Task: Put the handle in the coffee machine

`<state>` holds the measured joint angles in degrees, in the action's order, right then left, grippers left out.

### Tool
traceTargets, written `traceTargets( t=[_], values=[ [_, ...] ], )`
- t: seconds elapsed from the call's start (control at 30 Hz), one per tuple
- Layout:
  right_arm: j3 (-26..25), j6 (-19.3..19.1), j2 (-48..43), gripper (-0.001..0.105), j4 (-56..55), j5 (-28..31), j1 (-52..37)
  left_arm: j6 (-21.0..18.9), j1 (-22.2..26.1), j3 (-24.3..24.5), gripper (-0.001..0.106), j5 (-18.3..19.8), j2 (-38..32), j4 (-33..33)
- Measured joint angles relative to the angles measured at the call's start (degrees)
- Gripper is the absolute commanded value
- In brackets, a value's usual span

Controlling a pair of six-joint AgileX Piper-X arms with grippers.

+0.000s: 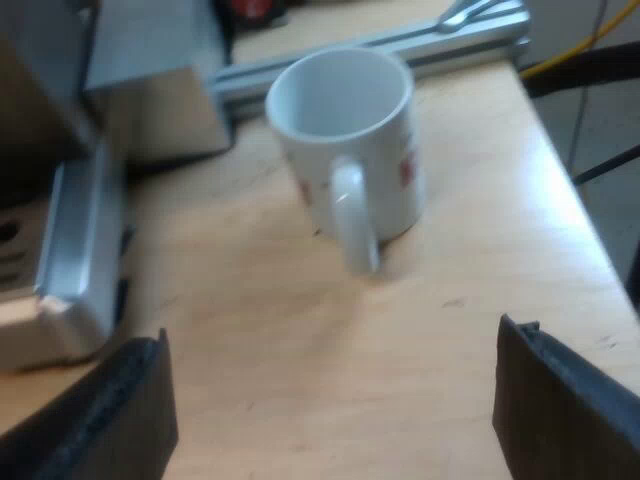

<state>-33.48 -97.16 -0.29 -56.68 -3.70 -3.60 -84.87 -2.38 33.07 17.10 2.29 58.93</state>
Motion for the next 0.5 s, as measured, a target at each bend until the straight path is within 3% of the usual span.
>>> traceTargets(
  t=[0.13,0.2,0.3,0.5],
  values=[
    [-2.0,-1.4,0.0,0.069,-3.1,-2.6,0.0,0.0,0.0,2.6,0.089,0.4,1.3,1.9],
    [-6.9,-4.8,0.8,0.069,-10.8,-7.6,0.0,-0.4,0.0,8.2,0.089,2.6,3.6,8.3],
    [-12.0,-6.0,4.9,0.069,-14.0,-11.9,0.5,-0.4,0.0,10.7,0.089,4.3,5.2,12.4],
    [-17.3,-6.7,13.2,0.069,-15.6,-15.2,5.8,-0.4,0.0,11.6,0.089,9.1,6.9,17.4]
  ],
)
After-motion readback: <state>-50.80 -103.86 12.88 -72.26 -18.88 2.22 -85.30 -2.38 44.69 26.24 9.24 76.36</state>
